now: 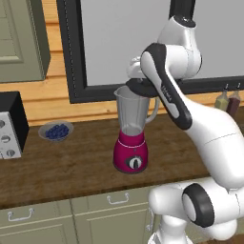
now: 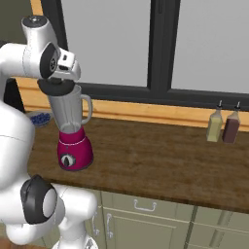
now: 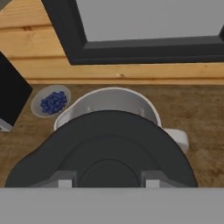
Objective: Close the lid blender by securely placing the lid on top.
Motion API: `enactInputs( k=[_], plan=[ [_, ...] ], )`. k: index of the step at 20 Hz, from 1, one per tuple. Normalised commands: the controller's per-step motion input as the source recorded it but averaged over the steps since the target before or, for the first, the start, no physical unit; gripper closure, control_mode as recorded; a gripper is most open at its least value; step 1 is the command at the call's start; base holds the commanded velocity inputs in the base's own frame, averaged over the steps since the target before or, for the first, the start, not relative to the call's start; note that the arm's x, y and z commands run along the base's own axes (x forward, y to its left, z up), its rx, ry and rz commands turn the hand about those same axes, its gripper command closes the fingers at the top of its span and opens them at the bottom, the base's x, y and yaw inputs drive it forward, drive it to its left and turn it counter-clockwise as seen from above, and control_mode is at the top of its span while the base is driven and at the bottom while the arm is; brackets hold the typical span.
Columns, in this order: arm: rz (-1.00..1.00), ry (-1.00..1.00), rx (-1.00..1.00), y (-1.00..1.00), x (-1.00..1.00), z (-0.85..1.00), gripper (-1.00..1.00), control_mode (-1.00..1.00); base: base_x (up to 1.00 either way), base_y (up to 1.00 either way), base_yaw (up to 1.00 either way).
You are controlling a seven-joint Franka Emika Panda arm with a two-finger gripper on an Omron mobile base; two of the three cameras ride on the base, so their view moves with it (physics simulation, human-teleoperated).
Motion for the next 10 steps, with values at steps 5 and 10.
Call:
enactInputs(
  k=[5,10],
  plan=[
    [0.0,0.0,-0.03,0.11,0.25,0.0,1.0,-1.0,0.0,0.0,0.0],
    [0.0,0.0,-0.03,0.01,0.29,0.0,1.0,-1.0,0.0,0.0,0.0]
  ],
)
